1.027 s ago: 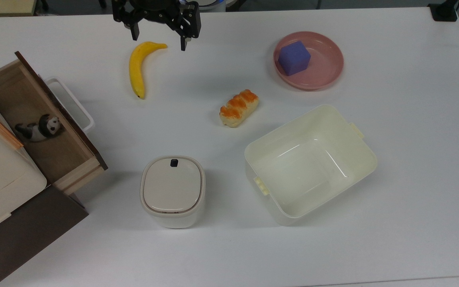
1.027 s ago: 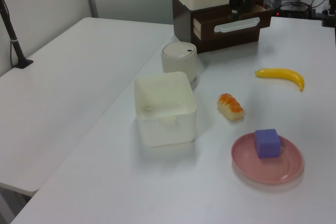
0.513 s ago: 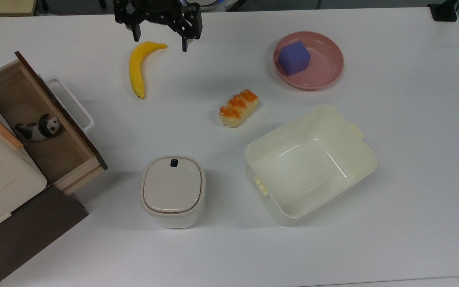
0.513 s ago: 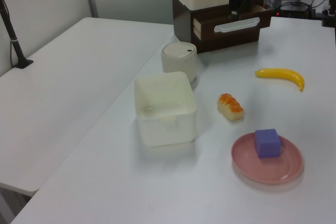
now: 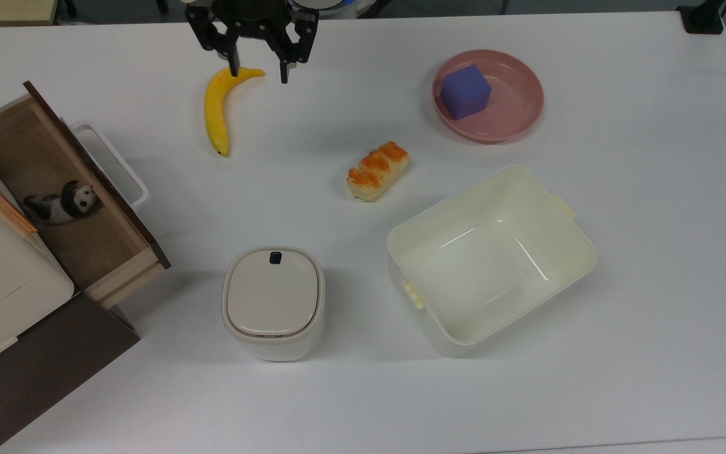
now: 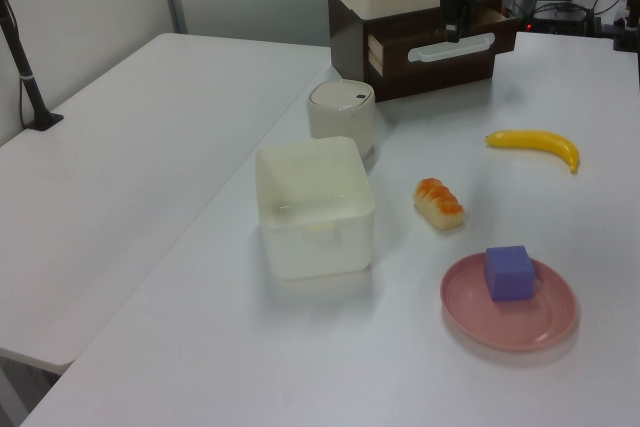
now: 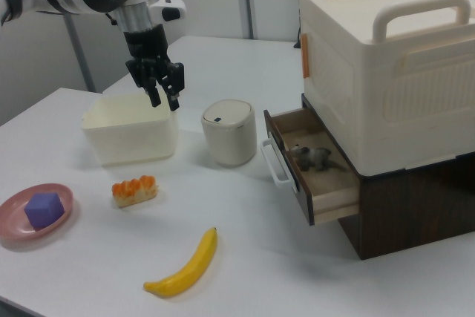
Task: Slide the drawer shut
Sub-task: 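Lower the gripper and move it toward the open wooden drawer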
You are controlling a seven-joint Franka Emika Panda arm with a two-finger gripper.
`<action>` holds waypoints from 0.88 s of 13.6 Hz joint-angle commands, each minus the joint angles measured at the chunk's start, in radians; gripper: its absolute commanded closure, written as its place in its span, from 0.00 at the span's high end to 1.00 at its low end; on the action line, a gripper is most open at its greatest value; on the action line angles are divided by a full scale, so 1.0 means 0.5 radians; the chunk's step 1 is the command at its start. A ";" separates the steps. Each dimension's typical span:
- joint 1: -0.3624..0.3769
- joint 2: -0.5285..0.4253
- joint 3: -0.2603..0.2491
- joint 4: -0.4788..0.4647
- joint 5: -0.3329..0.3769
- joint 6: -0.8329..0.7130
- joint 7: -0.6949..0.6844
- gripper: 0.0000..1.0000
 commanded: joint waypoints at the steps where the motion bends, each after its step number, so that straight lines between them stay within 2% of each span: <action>1: 0.007 -0.020 -0.014 -0.011 0.059 -0.045 -0.085 0.10; 2: 0.007 -0.023 -0.014 -0.011 0.059 -0.045 -0.094 0.05; 9: -0.018 -0.010 -0.020 -0.008 0.077 -0.051 -0.042 0.02; 12: -0.082 -0.007 -0.020 -0.008 0.108 -0.030 0.273 0.00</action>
